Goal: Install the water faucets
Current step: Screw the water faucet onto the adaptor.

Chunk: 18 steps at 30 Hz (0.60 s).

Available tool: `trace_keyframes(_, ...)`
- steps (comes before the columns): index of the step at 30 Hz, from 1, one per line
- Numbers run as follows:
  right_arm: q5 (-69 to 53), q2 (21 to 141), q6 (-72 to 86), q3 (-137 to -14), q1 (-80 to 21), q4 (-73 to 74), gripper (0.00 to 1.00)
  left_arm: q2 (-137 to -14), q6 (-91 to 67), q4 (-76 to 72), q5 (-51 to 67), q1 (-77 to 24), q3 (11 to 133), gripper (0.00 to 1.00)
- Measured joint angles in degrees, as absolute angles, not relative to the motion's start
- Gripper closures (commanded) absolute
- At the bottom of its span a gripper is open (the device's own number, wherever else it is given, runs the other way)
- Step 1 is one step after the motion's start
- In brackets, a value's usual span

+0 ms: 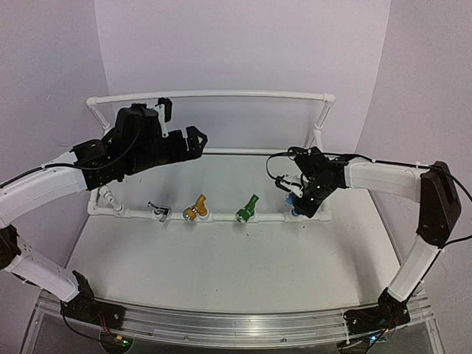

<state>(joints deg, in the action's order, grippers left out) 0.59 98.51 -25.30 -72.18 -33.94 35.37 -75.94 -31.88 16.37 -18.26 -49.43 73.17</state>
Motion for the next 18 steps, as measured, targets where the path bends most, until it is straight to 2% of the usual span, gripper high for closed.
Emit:
trace_keyframes(7, 4.50, 98.01, -29.80, -70.66, -36.29, 33.97, 1.00, -75.92, -31.86, 16.36, -18.31, -49.43, 73.12, 0.00)
trace_keyframes(14, 5.72, 97.41, -44.77, -69.82, -36.79, 33.38, 1.00, -75.79, -31.82, 16.38, -18.33, -49.43, 73.06, 0.00)
trace_keyframes(18, 5.44, 99.41, -53.68, -73.52, -36.94, 37.07, 1.00, -75.79, -31.66, 16.37, -18.31, -49.43, 73.06, 0.00)
